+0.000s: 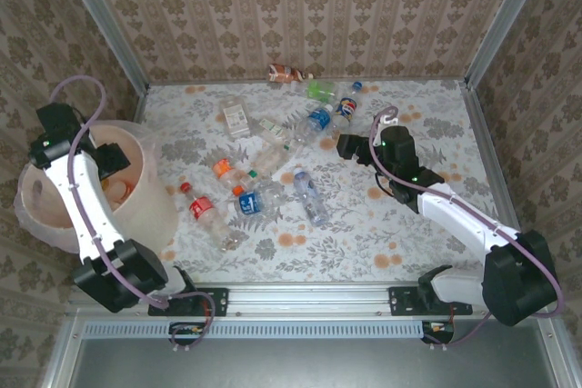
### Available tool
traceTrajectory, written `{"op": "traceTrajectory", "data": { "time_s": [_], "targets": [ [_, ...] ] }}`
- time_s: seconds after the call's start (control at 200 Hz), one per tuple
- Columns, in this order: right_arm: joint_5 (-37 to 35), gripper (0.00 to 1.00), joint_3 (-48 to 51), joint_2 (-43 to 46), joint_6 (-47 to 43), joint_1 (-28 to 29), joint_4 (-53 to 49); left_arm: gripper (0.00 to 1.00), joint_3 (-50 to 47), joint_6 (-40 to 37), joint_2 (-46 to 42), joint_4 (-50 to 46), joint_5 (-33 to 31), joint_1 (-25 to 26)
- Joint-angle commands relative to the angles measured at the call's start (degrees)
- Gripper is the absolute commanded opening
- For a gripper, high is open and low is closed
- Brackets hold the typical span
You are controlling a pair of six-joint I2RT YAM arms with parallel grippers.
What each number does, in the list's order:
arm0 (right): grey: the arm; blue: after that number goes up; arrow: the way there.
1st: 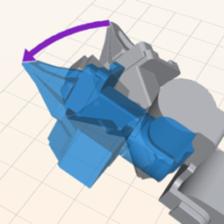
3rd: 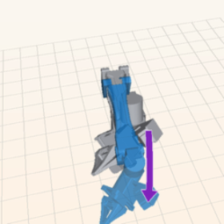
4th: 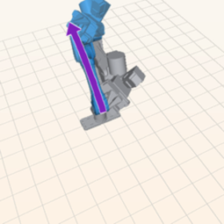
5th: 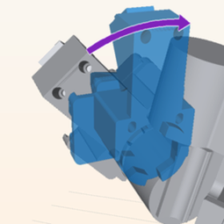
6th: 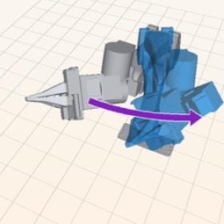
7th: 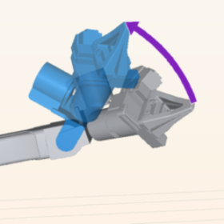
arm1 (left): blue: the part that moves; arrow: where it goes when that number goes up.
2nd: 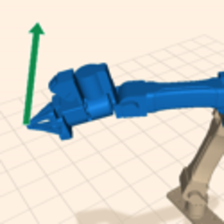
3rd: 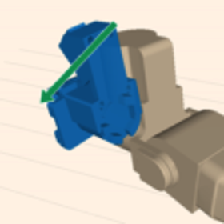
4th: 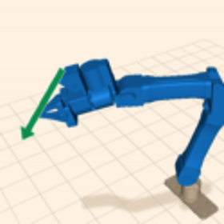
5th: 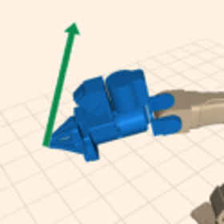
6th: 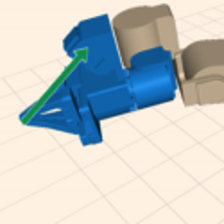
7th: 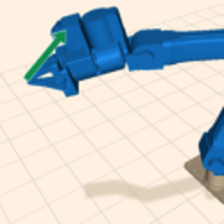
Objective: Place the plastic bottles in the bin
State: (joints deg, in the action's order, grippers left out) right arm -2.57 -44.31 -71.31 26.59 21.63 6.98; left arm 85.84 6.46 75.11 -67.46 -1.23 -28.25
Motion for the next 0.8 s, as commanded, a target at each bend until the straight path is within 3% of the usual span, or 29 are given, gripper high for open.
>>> {"op": "traceTrajectory", "data": {
  "time_s": [0.0, 0.22, 0.36, 0.445, 0.56, 0.795],
  "targets": [
    [1.8, 1.00, -0.1, 0.6, -1.1, -0.1, -1.9, 0.77, 1.3, 1.3, -4.7, 0.4, 1.2, 1.4],
    [4.9, 1.00, 0.8, -1.6, -1.6, 0.3, -4.7, 0.83, 3.0, 3.3, -9.4, 2.2, 0.3, 4.5],
    [10.9, 1.00, 0.6, -4.0, -3.3, 1.1, -7.7, 0.87, 1.2, 5.7, -14.9, 7.7, 5.4, 7.3],
    [14.6, 1.00, 0.2, -5.7, -4.2, 2.9, -9.9, 0.93, -0.6, 8.3, -18.9, 12.0, 5.0, 11.1],
    [13.7, 1.00, 0.8, -6.5, -5.4, 6.0, -11.0, 0.97, -2.9, 12.6, -23.1, 19.3, 2.7, 16.4],
    [16.0, 1.00, 1.9, -7.1, -7.4, 10.4, -10.8, 1.00, -3.5, 17.6, -21.5, 28.5, 4.0, 29.7]
  ]
}}
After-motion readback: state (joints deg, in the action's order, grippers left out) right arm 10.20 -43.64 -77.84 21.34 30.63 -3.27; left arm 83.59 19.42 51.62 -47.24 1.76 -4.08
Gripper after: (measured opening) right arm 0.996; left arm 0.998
